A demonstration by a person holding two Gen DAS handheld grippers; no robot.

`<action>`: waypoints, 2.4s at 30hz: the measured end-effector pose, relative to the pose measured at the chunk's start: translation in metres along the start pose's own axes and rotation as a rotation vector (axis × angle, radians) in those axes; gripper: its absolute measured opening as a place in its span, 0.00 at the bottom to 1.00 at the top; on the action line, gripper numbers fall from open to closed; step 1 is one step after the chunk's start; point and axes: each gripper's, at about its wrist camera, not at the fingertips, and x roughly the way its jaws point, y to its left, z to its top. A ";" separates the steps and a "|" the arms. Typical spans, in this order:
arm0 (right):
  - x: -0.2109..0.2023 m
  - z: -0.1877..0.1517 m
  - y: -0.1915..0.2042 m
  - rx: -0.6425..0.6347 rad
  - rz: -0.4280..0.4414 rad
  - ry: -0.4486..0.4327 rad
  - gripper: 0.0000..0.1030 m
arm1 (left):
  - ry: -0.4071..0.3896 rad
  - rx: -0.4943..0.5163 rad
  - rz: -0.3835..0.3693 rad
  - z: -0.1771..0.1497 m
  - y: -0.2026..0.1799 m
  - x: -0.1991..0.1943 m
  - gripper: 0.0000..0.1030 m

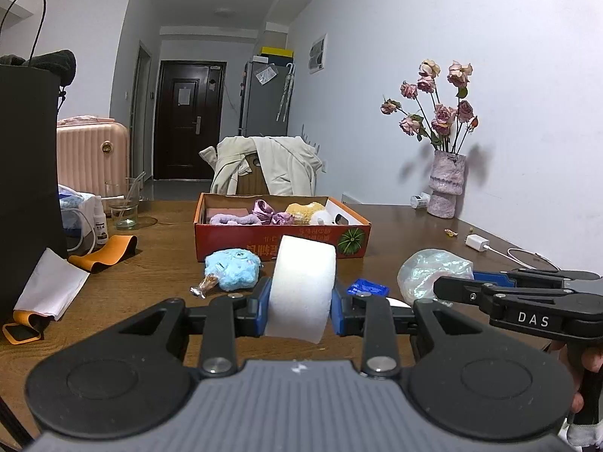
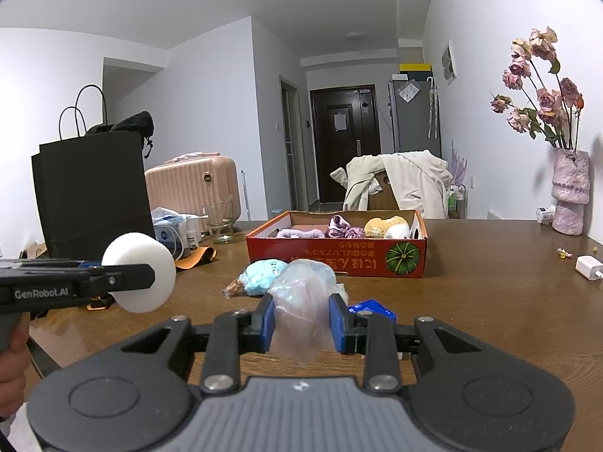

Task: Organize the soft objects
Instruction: 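Carry the foam roll and clear bag together over the cardboard box, then open both grippers to drop the foam roll and bag, then lift away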

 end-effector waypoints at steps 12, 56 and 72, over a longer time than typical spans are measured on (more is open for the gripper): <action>0.026 0.022 -0.010 -0.014 0.003 -0.005 0.28 | 0.009 -0.001 -0.006 0.018 0.007 0.031 0.30; 0.444 0.117 -0.136 0.035 -0.034 0.484 0.39 | 0.461 -0.002 -0.021 0.105 0.071 0.415 0.50; 0.320 0.186 -0.122 -0.052 -0.084 0.287 0.69 | 0.295 0.040 0.040 0.160 0.070 0.306 0.60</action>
